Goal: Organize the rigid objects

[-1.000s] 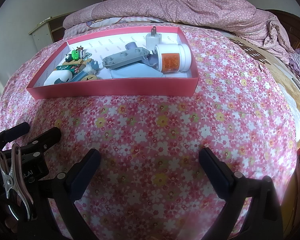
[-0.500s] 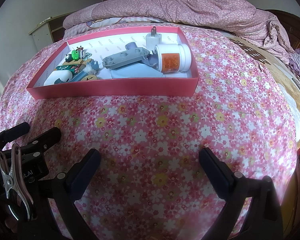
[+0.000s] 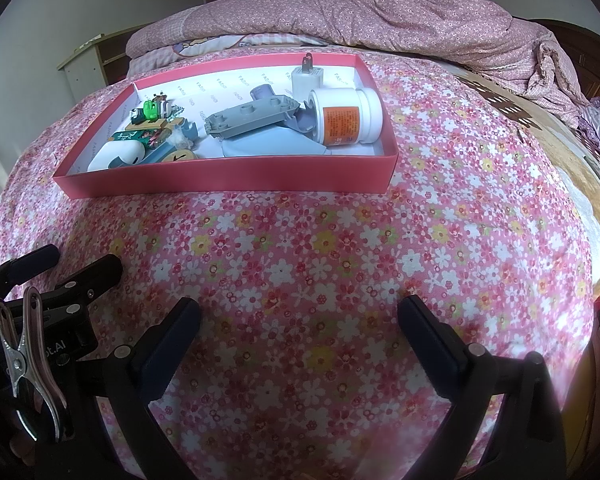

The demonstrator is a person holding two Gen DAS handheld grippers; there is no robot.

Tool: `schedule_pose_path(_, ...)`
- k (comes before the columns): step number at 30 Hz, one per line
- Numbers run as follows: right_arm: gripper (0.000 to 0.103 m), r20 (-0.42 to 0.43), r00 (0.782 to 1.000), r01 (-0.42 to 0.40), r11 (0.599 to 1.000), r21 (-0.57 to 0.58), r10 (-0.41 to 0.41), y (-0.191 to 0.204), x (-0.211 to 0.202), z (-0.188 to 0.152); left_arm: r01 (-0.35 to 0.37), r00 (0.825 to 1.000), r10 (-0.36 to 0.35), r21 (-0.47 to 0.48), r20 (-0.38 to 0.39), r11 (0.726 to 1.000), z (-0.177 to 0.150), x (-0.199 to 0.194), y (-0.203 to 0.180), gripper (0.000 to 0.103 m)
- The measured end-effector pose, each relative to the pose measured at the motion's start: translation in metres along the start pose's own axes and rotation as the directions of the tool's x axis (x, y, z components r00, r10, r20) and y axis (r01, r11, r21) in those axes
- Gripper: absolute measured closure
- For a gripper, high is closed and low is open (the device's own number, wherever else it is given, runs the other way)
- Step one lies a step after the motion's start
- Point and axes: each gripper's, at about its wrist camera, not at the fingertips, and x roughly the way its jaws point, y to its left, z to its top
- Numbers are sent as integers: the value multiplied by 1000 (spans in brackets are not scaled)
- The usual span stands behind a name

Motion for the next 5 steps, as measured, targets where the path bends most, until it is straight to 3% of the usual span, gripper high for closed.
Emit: schedule_pose_path(5, 1, 0, 1000, 0, 1000, 0, 0, 0, 0, 0, 0, 1000, 0, 0, 0, 1000, 0, 0, 0, 14)
